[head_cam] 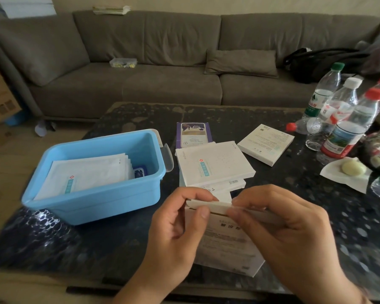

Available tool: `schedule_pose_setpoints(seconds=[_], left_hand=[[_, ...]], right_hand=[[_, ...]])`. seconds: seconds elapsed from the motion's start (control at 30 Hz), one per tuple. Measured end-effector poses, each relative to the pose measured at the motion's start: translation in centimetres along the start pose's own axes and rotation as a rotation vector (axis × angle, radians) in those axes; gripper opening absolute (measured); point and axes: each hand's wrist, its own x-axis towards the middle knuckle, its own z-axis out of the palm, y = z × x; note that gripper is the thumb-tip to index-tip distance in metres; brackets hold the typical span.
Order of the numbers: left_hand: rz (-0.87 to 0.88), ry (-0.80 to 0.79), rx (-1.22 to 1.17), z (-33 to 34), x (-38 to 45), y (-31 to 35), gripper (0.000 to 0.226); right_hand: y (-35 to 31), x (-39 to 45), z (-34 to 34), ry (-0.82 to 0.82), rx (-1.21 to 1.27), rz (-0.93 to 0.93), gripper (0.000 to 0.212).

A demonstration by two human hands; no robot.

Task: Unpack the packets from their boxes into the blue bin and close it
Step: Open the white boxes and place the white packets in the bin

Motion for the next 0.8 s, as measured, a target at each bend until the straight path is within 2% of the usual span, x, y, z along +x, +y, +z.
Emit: schedule_pose_setpoints(seconds=[0.23,0.5,0.8], left_hand=[[-0.066,-0.029,-0.103,0.0,-0.3,-0.2,0.014],[-0.089,-0.041,-0.146,-0.4,-0.6,-0.8,0.017],[0.072,-0.071,0.013,-0.1,-0.1,-0.9,0.01]], right_hand=[[0.2,0.1,-0.6,-0.125,0.088,-0.007,0.008],[0.7,-0.6,-0.5,-0.156,0.168,-0.061,0.007],[2.0,-1.1,0.2,-0.076,-0.07,-0.343,0.006]])
